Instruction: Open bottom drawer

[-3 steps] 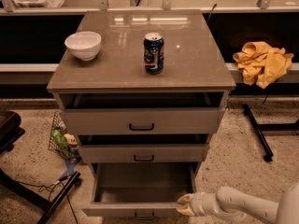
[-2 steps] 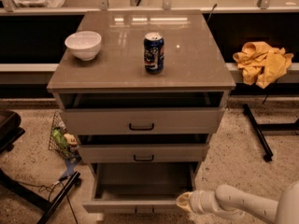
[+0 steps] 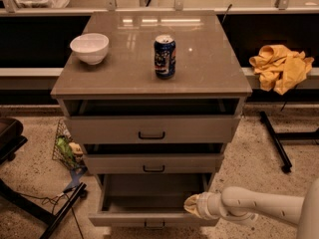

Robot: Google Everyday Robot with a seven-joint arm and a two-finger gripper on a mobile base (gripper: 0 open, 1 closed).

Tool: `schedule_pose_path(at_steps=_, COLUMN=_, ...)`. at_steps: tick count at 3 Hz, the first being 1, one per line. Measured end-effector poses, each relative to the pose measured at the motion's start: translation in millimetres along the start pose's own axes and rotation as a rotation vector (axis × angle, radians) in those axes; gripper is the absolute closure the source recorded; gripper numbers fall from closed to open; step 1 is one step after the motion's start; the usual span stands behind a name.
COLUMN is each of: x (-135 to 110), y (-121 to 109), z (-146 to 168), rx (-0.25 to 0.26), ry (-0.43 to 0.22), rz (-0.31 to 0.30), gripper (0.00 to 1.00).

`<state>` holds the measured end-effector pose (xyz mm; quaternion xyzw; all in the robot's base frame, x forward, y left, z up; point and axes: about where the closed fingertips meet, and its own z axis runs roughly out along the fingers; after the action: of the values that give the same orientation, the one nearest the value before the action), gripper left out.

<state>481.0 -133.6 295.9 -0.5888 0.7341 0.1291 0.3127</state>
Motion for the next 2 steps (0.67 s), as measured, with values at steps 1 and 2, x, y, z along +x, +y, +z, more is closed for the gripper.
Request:
schedule_pose_path(at_steps=1, x=-27, y=-27, z=-14, rx=0.046, ry=0.073, rz=-0.113, gripper=1.00)
schedule_pose_path(at_steps=2, x=-23, y=-53, z=-4, rx=0.051, ry=0.105, rz=-0.189, gripper=1.00)
